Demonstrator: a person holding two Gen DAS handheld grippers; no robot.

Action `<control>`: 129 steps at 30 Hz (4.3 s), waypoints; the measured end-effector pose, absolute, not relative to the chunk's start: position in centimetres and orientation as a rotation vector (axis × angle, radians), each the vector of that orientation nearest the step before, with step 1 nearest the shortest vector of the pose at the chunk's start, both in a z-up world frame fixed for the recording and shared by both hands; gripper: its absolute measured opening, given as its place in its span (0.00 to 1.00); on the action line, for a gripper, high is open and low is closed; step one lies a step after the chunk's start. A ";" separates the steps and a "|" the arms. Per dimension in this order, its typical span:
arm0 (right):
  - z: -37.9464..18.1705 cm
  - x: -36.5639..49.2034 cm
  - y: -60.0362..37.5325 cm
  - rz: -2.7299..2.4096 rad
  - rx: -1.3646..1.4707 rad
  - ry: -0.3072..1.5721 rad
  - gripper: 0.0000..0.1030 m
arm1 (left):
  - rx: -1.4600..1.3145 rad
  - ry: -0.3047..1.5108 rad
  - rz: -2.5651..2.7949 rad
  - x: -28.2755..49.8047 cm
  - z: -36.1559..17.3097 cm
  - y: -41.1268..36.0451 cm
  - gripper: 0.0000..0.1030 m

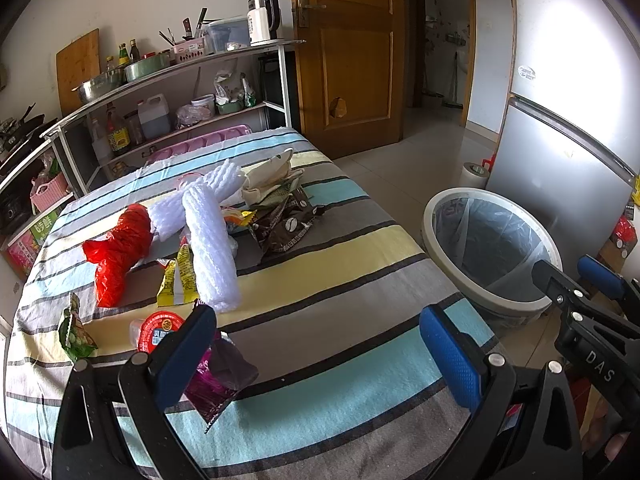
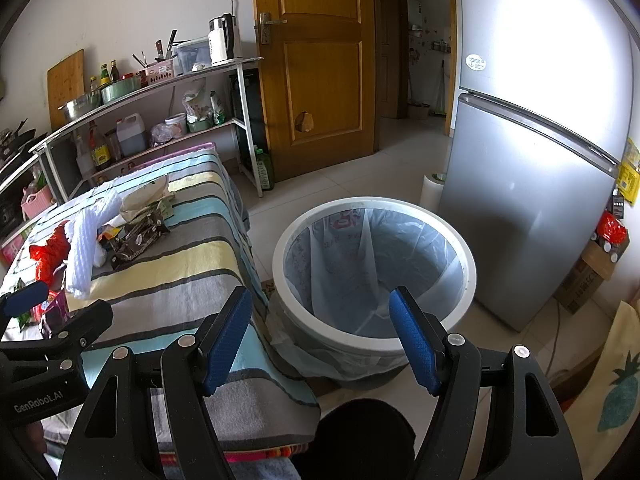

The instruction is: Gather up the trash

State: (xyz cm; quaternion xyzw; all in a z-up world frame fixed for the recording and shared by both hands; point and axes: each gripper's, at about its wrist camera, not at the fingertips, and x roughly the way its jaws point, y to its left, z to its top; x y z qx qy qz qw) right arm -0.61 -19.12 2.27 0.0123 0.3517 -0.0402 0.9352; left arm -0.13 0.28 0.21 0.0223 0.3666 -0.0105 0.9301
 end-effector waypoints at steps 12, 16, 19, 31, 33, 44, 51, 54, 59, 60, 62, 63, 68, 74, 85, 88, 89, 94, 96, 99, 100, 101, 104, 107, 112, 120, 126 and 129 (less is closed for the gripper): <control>2.3 -0.8 -19.1 -0.083 0.024 0.719 0.70 | 0.047 0.750 -0.021 -0.2 0.3 0.4 1.00; 2.3 -0.8 -19.1 -0.084 0.023 0.719 0.70 | 0.046 0.750 -0.019 -0.3 0.5 0.6 1.00; 2.4 -0.8 -19.1 -0.084 0.024 0.719 0.70 | 0.047 0.749 -0.019 -0.2 0.3 0.3 1.00; 2.8 -0.6 -19.1 -0.086 0.023 0.719 0.70 | 0.048 0.749 -0.019 -0.2 0.3 0.4 1.00; 2.8 -0.6 -19.1 -0.085 0.023 0.718 0.70 | 0.048 0.748 -0.019 -0.3 0.4 0.5 1.00; 2.8 -0.6 -19.1 -0.086 0.021 0.718 0.70 | 0.048 0.748 -0.013 -0.4 0.6 0.6 1.00; 2.8 -0.6 -19.1 -0.087 0.021 0.718 0.70 | 0.049 0.749 -0.013 -0.4 0.6 0.7 1.00; 2.7 -0.6 -19.1 -0.087 0.021 0.718 0.70 | 0.050 0.750 -0.012 -0.4 0.6 0.7 1.00; 2.7 -0.6 -19.1 -0.088 0.021 0.718 0.70 | 0.050 0.748 -0.011 -0.4 0.6 0.6 1.00; 2.7 -0.6 -19.1 -0.087 0.021 0.717 0.70 | 0.049 0.748 -0.013 -0.4 0.6 0.7 1.00; 2.7 -0.6 -19.1 -0.087 0.020 0.718 0.70 | 0.048 0.749 -0.014 -0.3 0.6 0.7 1.00; 2.7 -0.6 -19.1 -0.086 0.020 0.719 0.70 | 0.047 0.750 -0.013 -0.3 0.7 0.8 1.00; 2.8 -0.6 -19.0 -0.084 0.020 0.716 0.70 | 0.042 0.750 -0.014 -0.2 0.6 0.9 1.00; 2.9 -0.5 -18.9 -0.051 0.028 0.705 0.70 | 0.038 0.739 0.002 -0.6 1.0 2.0 1.00; 2.9 1.1 -13.1 0.261 0.018 0.695 0.70 | -0.001 0.703 0.114 -2.8 1.9 9.4 1.00; 2.7 1.2 -10.9 0.373 0.023 0.702 0.70 | -0.048 0.719 0.173 -3.1 1.3 12.5 1.00; 2.6 1.3 -10.0 0.406 0.017 0.708 0.70 | -0.064 0.726 0.190 -3.1 1.1 13.5 1.00; 1.5 1.9 -5.7 0.566 -0.001 0.762 0.70 | -0.115 0.750 0.253 -3.4 -0.1 17.2 1.00; 1.2 2.0 -4.5 0.609 -0.002 0.774 0.70 | -0.133 0.764 0.269 -3.3 -0.7 18.4 1.00; 0.5 2.1 -2.6 0.668 -0.012 0.804 0.70 | -0.163 0.778 0.271 -2.9 -1.4 19.7 1.00; 0.3 2.3 -2.3 0.681 -0.016 0.819 0.70 | -0.166 0.779 0.271 -2.9 -1.6 20.1 0.99; 0.0 2.4 -1.9 0.690 -0.019 0.834 0.70 | -0.174 0.783 0.272 -2.8 -1.8 20.5 0.96; -0.6 2.4 -1.5 0.716 -0.014 0.866 0.66 | -0.201 0.786 0.268 -2.3 -2.4 21.3 0.94; -0.8 2.5 -0.9 0.738 -0.018 0.866 0.56 | -0.205 0.796 0.272 -1.7 -2.8 21.7 0.85; -0.5 2.5 -0.5 0.771 -0.012 0.859 0.40 | -0.236 0.821 0.255 -0.9 -3.6 22.3 0.72; -0.5 2.9 -0.2 0.799 0.017 0.874 0.34 | -0.254 0.860 0.241 -0.3 -4.5 22.4 0.60; -0.6 3.3 0.1 0.784 0.014 0.878 0.37 | -0.234 0.859 0.252 -0.2 -4.4 22.3 0.49; -0.5 3.1 0.0 0.787 0.010 0.877 0.37 | -0.237 0.858 0.239 -0.2 -4.4 22.2 0.48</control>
